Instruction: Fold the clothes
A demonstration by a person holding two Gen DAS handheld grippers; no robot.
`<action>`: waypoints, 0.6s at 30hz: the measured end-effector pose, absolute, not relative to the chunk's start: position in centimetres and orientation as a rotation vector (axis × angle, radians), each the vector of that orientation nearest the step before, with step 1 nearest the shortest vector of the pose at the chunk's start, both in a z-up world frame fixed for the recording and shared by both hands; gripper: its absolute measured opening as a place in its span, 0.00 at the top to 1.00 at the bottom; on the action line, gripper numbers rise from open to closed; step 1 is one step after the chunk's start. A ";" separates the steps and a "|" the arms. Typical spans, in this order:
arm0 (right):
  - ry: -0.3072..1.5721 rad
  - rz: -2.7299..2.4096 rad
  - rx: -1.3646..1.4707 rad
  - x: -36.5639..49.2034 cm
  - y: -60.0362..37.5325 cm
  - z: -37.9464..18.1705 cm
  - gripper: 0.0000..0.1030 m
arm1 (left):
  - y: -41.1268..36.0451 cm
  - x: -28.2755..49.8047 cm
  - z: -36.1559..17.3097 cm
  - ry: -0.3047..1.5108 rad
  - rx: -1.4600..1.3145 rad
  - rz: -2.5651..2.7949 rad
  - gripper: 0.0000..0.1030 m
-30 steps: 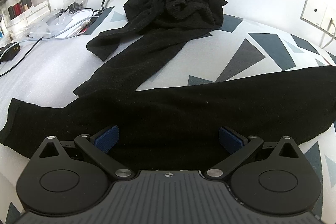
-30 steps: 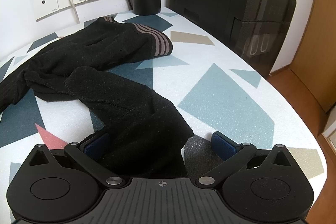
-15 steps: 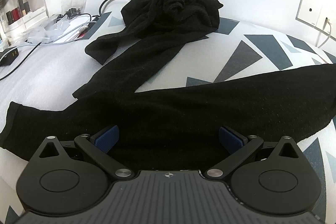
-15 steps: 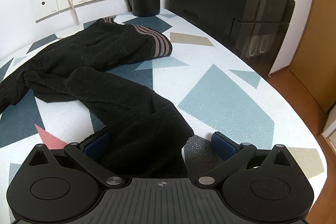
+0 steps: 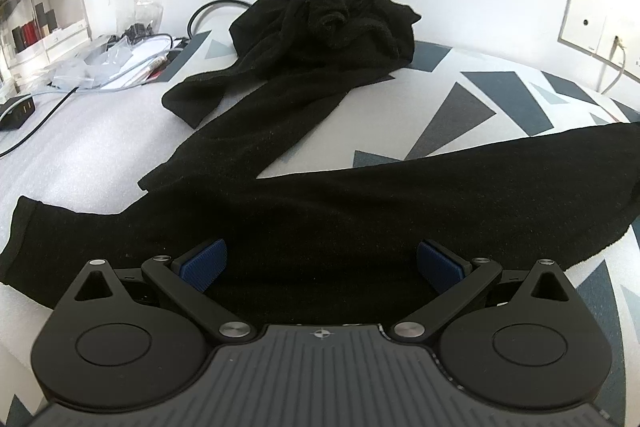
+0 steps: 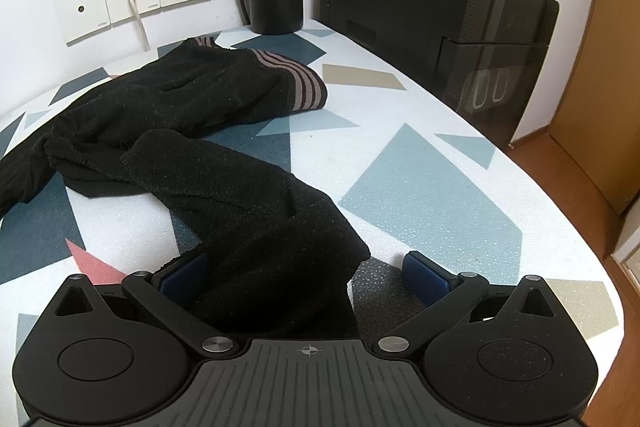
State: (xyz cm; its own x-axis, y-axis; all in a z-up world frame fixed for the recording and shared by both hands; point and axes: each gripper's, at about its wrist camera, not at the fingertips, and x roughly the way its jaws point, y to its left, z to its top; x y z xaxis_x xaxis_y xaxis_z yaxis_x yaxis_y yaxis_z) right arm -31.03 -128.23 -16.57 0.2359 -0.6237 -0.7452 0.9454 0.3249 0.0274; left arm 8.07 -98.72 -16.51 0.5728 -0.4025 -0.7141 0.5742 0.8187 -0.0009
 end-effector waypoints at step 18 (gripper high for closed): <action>0.687 -1.113 0.506 -31.3 -127.8 -16.8 0.01 | -99.0 7.3 -16.1 0.829 0.207 -0.469 0.00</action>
